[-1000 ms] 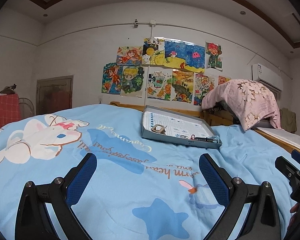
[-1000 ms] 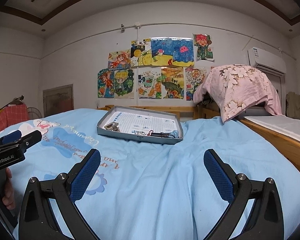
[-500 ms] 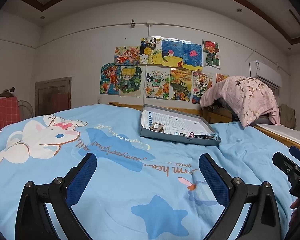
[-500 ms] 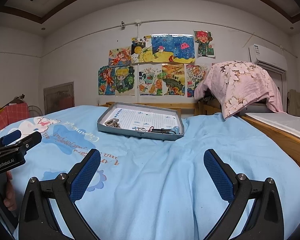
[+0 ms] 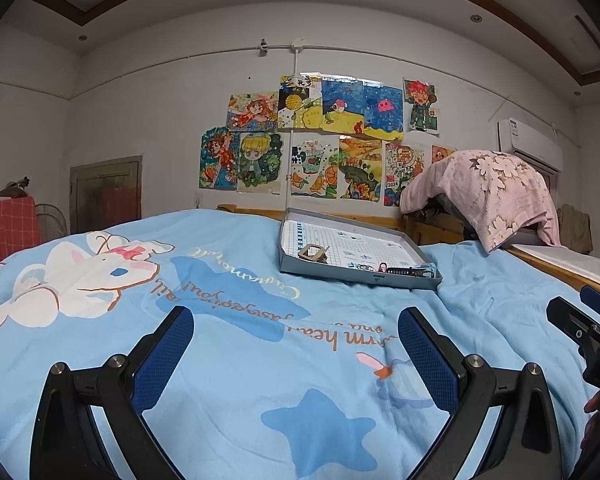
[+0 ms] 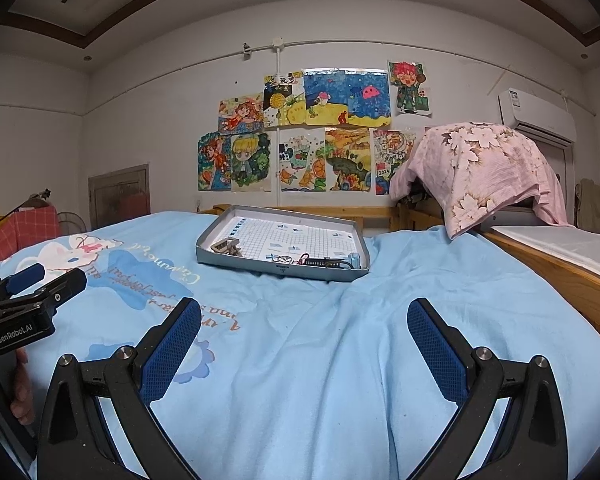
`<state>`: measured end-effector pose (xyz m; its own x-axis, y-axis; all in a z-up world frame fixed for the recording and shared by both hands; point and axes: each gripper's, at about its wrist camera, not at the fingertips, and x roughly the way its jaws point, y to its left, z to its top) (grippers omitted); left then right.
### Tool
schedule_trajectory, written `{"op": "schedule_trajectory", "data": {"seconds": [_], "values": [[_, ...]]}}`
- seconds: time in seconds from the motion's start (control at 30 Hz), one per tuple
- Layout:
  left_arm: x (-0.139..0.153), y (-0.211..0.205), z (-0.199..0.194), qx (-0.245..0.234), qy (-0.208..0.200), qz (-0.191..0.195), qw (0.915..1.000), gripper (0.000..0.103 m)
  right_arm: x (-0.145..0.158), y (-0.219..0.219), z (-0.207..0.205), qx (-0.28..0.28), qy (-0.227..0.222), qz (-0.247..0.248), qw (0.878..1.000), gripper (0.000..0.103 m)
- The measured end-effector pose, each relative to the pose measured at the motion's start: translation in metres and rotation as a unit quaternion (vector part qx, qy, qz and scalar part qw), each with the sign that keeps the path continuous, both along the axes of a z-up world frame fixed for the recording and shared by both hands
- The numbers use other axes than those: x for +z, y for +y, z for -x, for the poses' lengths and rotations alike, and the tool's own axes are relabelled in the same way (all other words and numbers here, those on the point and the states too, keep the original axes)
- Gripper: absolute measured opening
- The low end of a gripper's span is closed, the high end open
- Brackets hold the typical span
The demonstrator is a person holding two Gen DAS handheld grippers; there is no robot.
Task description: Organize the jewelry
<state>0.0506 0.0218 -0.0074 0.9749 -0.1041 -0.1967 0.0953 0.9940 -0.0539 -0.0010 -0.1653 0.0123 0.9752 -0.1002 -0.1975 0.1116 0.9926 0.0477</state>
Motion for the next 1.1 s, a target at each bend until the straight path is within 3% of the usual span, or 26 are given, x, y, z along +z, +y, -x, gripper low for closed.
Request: {"op": "schedule_trajectory", "data": {"seconds": [1.1], "values": [[-0.0034, 0.0048, -0.0028, 0.002, 0.003, -0.005, 1.0000, 0.103, -0.0005, 0.0027, 0.0010, 0.000, 0.000, -0.001, 1.000, 0.101]]}}
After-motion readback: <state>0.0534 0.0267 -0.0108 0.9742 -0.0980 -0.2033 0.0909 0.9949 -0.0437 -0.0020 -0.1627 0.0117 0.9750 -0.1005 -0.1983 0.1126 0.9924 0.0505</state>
